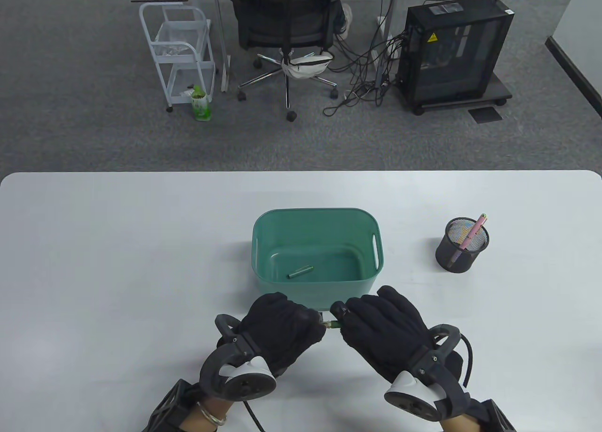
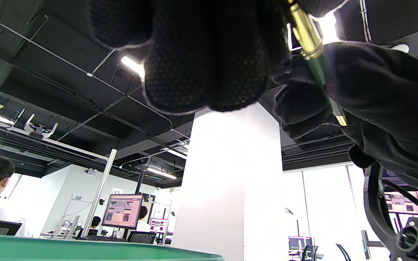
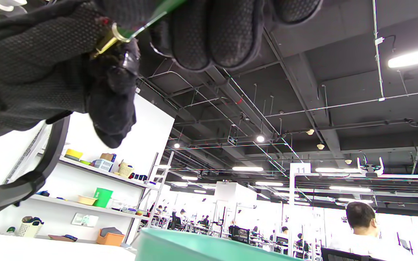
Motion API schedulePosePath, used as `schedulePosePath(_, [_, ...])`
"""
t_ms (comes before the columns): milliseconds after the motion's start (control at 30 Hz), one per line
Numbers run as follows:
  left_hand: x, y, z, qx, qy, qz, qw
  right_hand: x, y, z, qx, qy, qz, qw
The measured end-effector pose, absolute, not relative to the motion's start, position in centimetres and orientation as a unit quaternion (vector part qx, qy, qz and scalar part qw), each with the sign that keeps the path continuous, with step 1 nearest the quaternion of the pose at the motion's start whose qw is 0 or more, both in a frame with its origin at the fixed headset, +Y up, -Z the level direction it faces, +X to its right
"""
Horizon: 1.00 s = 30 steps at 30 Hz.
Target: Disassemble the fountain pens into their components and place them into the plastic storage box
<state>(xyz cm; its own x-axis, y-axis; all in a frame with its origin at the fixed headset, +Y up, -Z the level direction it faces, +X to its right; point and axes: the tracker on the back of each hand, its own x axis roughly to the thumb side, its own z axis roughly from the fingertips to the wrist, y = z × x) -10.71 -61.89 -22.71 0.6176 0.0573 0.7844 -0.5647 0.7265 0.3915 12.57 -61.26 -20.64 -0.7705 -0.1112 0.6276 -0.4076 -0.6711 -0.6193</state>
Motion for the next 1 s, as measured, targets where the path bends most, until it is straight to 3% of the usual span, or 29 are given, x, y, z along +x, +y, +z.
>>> schedulePosePath(1000, [-10.41,-61.93,-22.43,0.322,-0.399,0.165,0.843,12.84,-61.21,-20.93,0.321,-0.395,0.857,0.088])
